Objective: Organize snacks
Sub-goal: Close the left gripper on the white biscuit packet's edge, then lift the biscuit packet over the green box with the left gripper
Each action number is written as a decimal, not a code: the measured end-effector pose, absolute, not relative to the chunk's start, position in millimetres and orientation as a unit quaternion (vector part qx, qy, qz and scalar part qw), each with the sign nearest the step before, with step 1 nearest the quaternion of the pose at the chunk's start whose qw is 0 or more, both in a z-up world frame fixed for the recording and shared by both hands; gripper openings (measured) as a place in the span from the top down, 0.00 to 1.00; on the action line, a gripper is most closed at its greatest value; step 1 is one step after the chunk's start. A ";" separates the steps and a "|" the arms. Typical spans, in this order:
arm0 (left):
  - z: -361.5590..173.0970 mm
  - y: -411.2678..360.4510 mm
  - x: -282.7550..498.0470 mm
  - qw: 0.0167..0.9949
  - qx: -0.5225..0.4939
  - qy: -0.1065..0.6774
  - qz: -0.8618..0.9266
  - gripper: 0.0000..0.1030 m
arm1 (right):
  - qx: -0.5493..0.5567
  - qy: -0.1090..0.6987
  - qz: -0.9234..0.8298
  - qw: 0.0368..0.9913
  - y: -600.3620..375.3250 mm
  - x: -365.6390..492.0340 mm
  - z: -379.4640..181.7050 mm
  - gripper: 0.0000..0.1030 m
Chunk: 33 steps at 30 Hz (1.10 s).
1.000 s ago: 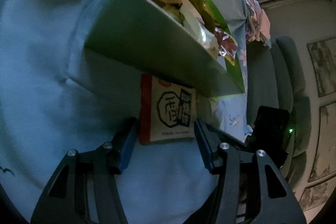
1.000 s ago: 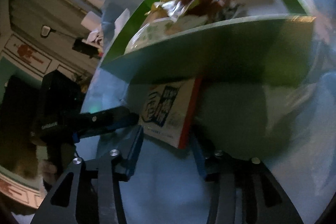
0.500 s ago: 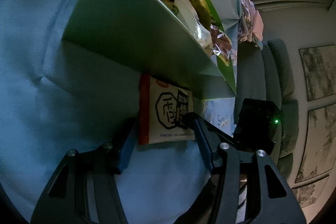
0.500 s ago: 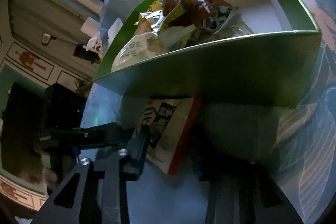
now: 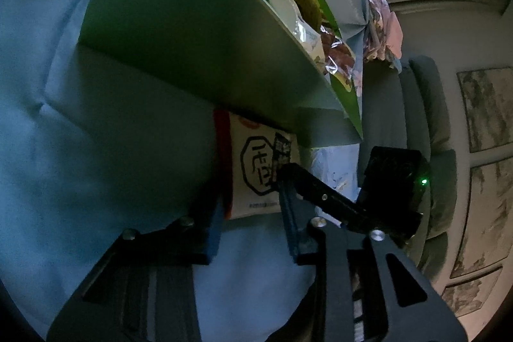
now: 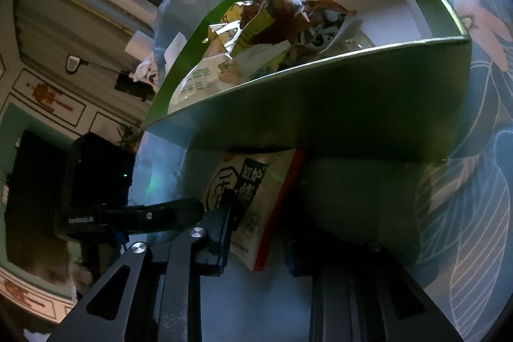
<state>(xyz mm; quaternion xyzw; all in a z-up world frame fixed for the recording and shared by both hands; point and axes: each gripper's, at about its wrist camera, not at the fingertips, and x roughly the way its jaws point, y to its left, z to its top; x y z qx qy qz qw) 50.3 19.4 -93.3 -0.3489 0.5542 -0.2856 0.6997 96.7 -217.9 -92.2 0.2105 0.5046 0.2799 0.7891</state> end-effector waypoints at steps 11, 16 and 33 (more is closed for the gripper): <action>-73.3 9.7 41.4 0.749 -0.277 0.540 -0.265 0.77 | 0.216 0.487 0.292 0.794 -220.2 90.9 -83.5 0.76; -68.5 11.5 37.6 0.759 -0.270 0.530 -0.266 0.77 | 0.216 0.478 0.298 0.798 -218.3 87.4 -75.9 0.76; -28.9 2.2 28.3 0.812 -0.222 0.469 -0.267 0.76 | 0.207 0.436 0.321 0.815 -210.7 79.9 -36.5 0.76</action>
